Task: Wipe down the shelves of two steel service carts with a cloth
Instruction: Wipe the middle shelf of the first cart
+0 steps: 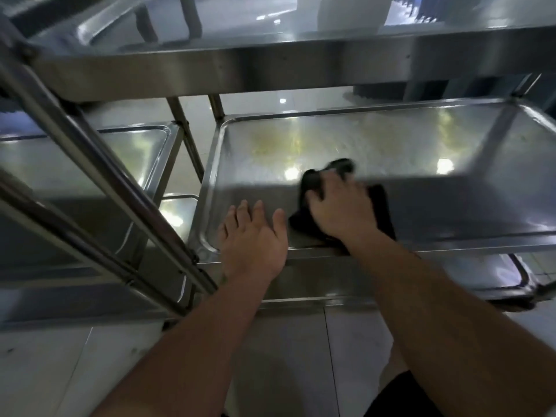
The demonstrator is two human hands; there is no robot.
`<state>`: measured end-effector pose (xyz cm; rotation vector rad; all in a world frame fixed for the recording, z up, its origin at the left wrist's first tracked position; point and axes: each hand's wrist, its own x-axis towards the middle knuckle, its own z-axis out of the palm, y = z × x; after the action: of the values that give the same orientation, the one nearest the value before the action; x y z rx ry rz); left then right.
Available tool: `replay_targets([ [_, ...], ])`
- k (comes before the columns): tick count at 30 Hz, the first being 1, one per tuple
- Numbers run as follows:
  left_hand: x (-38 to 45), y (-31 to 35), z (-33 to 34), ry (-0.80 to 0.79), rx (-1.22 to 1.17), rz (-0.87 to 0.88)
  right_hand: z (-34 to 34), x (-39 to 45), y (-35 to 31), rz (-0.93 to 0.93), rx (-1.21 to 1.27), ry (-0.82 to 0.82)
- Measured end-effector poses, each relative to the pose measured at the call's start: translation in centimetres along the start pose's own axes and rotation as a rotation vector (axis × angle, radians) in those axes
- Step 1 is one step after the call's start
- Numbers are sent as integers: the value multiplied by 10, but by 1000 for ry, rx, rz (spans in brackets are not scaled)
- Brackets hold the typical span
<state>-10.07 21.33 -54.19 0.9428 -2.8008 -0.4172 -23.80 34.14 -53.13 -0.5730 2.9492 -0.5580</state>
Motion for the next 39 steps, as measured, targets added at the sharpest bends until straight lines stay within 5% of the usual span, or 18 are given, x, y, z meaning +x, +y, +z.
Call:
replay_targets([
  [4,1,-3,-9,-27,-119,37,-10,13,1,-433,-112,-230],
  [9,-40,-45,-31,-25,22,376,-17,18,27,-62,-50,-85],
  [14,-107,-113,-29,-31,125,286,14,8,-29,168,-39,-17],
  [17,-110,-120,-24,-65,123,310,27,-4,-72,-61,-36,-38],
  [20,-106,-116,-26,-70,109,276,41,-16,-93,-597,-98,-267],
  [22,-107,-118,-27,-78,119,279,38,-11,-86,-768,-113,-398],
  [24,-108,-121,-27,-78,86,288,38,2,-82,-741,-105,-377],
  [28,-106,-118,-30,-108,46,252,57,5,-123,-362,-73,-217],
  [32,-105,-119,-33,-99,105,238,61,-11,-142,-581,-40,-306],
  [39,-107,-119,-31,-108,168,229,22,-42,-71,-765,-112,-420],
])
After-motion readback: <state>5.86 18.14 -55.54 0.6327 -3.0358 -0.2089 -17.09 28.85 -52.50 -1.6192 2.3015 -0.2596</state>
